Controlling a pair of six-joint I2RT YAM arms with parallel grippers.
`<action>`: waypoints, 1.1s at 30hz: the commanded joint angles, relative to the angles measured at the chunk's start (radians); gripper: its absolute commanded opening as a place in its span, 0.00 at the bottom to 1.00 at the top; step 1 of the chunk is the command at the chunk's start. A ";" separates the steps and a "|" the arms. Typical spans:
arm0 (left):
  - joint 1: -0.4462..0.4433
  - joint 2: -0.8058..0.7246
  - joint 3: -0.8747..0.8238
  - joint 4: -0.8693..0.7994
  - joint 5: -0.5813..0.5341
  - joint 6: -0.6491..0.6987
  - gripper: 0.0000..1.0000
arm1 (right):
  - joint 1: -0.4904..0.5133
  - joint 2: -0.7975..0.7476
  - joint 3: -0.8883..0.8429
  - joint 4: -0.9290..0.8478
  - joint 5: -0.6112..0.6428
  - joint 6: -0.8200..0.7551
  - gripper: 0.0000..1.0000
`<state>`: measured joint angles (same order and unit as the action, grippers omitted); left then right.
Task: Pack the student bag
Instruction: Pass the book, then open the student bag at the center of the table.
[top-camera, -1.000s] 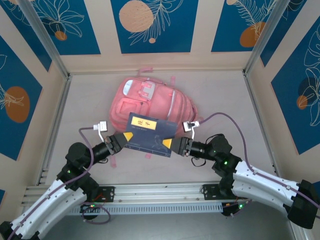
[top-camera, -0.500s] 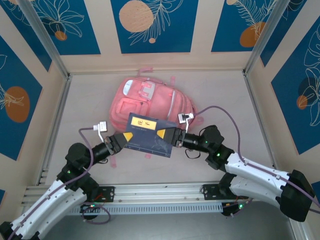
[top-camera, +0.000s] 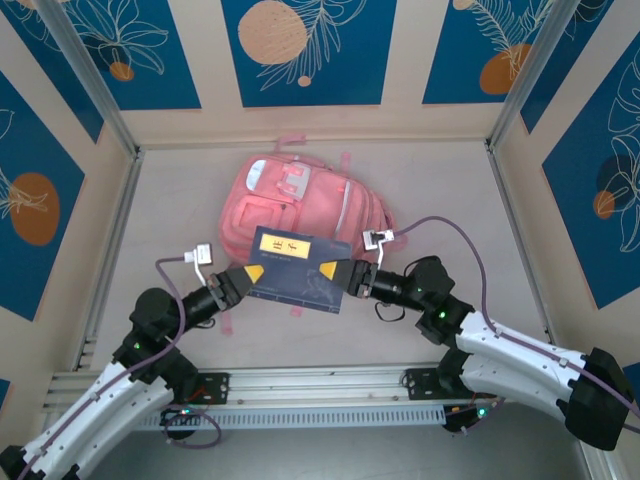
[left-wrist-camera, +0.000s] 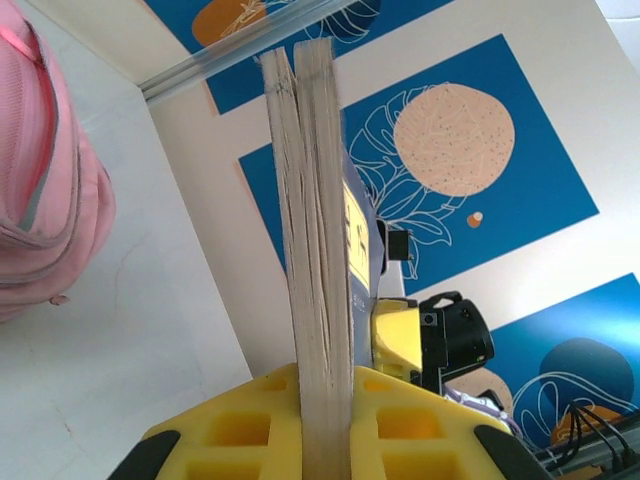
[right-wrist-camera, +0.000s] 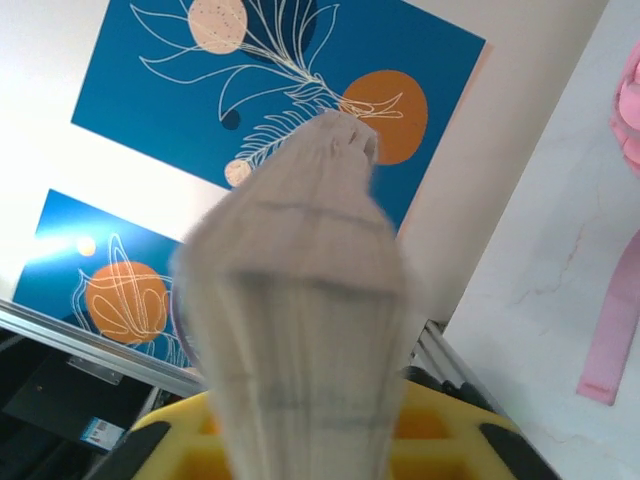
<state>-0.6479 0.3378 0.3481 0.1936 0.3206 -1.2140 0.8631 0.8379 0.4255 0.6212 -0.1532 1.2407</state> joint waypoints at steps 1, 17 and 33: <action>0.005 0.009 -0.009 0.016 -0.025 0.010 0.00 | 0.008 0.012 0.034 0.009 0.000 -0.024 0.00; 0.000 0.422 0.354 -0.461 -0.122 0.420 0.75 | -0.145 -0.291 0.254 -1.062 0.506 -0.322 0.00; -0.071 1.423 1.273 -0.764 -0.218 0.785 0.69 | -0.179 -0.251 0.432 -1.335 0.989 -0.548 0.00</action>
<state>-0.7128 1.6814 1.5146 -0.4782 0.1242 -0.5190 0.6895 0.6094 0.8337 -0.7048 0.7376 0.7559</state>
